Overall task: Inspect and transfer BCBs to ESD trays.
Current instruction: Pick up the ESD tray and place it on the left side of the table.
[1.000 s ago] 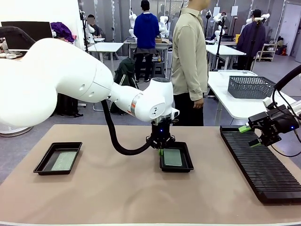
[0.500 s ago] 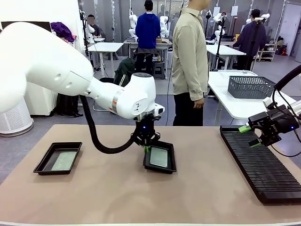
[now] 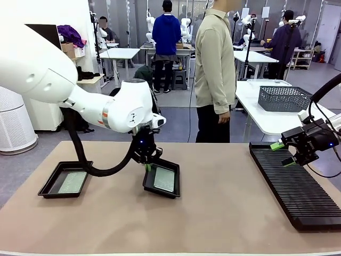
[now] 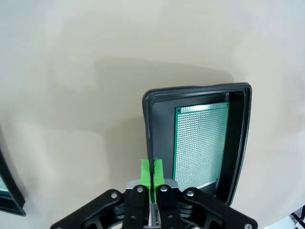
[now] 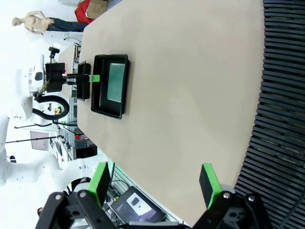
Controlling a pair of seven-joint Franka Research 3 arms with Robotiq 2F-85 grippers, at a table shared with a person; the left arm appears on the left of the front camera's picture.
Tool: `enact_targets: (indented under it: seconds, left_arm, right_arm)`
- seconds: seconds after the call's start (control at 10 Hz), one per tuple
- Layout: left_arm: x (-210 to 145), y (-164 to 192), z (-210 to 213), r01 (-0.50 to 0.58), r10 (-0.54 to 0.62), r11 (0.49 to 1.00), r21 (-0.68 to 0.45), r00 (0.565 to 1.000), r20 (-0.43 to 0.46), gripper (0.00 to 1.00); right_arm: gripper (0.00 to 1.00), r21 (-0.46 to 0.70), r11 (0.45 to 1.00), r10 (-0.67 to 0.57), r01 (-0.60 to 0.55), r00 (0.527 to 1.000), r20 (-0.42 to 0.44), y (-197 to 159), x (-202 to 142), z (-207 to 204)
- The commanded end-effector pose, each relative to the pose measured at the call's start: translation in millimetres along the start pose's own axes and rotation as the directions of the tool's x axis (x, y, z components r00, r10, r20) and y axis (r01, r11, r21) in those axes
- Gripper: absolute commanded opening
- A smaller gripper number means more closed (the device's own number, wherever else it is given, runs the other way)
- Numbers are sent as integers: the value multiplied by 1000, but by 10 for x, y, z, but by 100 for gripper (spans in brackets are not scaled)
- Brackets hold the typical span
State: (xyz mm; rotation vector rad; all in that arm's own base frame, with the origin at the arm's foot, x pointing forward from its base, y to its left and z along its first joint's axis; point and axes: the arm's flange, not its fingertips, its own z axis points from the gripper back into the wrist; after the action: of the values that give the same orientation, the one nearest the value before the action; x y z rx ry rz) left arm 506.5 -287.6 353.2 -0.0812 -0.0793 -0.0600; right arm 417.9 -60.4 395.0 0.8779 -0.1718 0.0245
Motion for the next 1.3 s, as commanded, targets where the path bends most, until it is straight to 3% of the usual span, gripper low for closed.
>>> enact_targets:
  seconds: [0.0,1.2]
  left_arm:
    - [-119,270,74,10,-9,999,-40,1000,18,3]
    - [-143,1714,144,-29,30,997,-75,999,10,3]
  right_arm:
    - [100,-19,1000,2,-2,1000,-4,0,-1,13]
    - [100,-19,1000,2,-2,1000,-4,0,-1,13]
